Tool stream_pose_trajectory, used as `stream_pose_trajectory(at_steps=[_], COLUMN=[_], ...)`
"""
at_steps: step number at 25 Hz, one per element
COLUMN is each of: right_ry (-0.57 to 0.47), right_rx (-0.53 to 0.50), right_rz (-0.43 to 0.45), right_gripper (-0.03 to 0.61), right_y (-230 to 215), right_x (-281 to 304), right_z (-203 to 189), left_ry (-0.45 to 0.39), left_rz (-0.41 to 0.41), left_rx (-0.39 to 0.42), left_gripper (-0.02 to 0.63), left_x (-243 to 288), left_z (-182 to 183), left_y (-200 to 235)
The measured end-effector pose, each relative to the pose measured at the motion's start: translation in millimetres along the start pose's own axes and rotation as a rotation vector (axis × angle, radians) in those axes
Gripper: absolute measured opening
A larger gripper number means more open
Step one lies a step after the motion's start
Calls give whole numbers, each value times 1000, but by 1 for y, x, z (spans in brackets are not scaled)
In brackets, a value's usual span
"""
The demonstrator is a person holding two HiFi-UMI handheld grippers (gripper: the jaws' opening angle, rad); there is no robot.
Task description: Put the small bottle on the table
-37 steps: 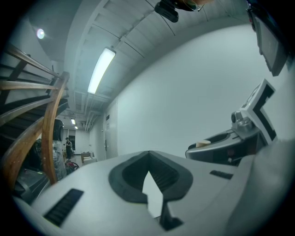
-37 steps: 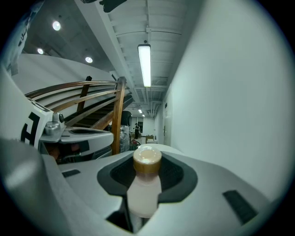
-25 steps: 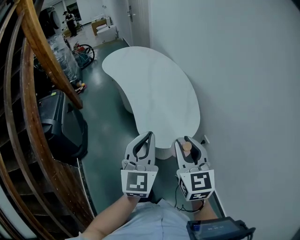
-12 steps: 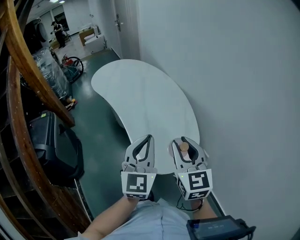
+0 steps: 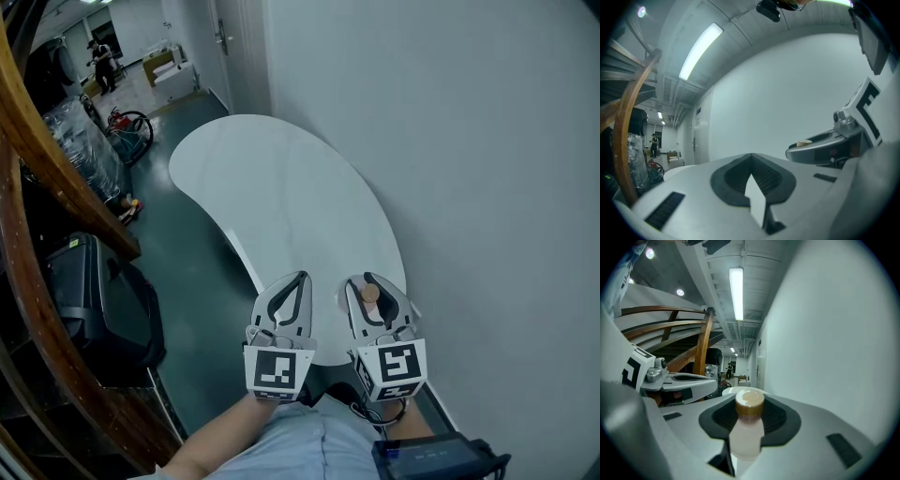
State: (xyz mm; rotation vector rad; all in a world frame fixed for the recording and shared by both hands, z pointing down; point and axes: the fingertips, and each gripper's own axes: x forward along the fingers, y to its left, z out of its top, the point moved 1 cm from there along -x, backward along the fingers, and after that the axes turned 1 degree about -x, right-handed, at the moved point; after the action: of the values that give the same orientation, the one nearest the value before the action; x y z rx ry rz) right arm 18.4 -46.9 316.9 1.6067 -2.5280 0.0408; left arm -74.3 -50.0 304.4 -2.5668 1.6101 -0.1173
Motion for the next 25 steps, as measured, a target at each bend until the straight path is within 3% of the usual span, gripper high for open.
stream_pose_trajectory(at_steps=[2, 5, 10, 20, 22, 25], right_ry=[13, 26, 35, 28, 22, 9], right_rx=[3, 7, 19, 2, -10, -23], right_rz=[-2, 1, 13, 115, 149, 206], right_gripper=[114, 114, 114, 114, 114, 114], right_y=[-2, -5, -21, -59, -62, -65], right_x=[5, 14, 32, 77, 84, 92], right_z=[-3, -6, -11, -5, -2, 1], left_ry=[-1, -66, 34, 43, 28, -59], left_rz=[-5, 6, 3, 93, 131, 204], left_rx=[-5, -10, 8, 37, 42, 57], left_gripper=[0, -1, 0, -1, 0, 0], left_x=[6, 18, 39, 87, 92, 100], left_z=[-3, 3, -10, 0, 5, 20], left_y=[2, 8, 9, 12, 13, 18])
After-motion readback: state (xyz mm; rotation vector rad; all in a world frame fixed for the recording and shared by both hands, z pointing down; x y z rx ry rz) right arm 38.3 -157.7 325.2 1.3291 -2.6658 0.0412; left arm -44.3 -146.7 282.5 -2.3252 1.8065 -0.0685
